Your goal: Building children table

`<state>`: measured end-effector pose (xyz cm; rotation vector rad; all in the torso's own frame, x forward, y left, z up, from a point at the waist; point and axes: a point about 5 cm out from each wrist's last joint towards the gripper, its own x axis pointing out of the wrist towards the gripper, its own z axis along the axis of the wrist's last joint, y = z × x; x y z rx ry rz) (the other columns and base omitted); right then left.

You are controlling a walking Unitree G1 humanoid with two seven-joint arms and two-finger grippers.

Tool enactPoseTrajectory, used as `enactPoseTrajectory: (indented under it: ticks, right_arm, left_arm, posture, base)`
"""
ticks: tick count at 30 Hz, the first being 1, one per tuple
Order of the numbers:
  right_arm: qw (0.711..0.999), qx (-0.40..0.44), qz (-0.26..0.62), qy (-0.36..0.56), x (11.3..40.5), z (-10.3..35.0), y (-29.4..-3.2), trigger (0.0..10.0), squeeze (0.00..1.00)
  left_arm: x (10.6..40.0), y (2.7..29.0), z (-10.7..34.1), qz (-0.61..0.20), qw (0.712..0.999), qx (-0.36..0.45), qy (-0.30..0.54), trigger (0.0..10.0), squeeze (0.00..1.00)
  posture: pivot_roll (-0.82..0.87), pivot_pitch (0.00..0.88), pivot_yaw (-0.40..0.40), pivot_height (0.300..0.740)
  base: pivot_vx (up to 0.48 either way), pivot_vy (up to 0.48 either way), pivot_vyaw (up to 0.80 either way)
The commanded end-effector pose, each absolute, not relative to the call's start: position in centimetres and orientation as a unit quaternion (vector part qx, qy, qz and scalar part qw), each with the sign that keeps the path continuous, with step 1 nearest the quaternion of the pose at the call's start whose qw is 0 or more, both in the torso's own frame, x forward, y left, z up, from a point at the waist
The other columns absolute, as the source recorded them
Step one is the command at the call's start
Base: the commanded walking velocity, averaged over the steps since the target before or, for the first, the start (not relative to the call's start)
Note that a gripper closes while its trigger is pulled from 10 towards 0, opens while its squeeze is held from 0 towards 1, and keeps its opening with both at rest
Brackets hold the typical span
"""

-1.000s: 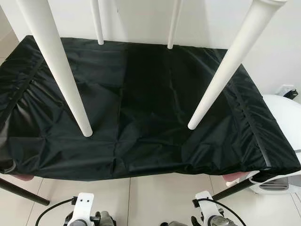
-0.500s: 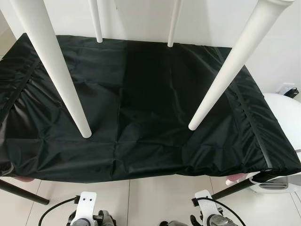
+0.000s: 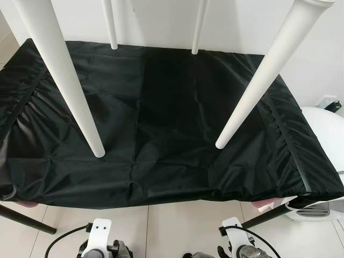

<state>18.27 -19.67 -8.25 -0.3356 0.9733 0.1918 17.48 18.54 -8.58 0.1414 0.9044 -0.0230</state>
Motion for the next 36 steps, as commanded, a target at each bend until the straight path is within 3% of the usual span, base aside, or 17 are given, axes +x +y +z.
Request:
enactPoseTrajectory:
  ticks: [1,36]
  right_arm:
    - [0.861,-0.158,0.090,0.476,17.58,-8.58,-19.79,10.0,0.00]
    - [0.864,-0.143,0.085,0.476,17.39,-8.66,-19.65,10.0,0.00]
  left_arm:
    - [16.29,18.17,-9.17,-0.031,0.888,0.062,0.455,10.0,0.00]
    - [15.55,18.10,-9.51,-0.025,0.882,0.039,0.469,10.0,0.00]
  posture:
    - [0.12,0.067,-0.036,0.740]
    - [0.11,0.102,-0.034,0.740]
  base:
    - [0.000,0.000,0.00]
    - [0.000,0.000,0.00]
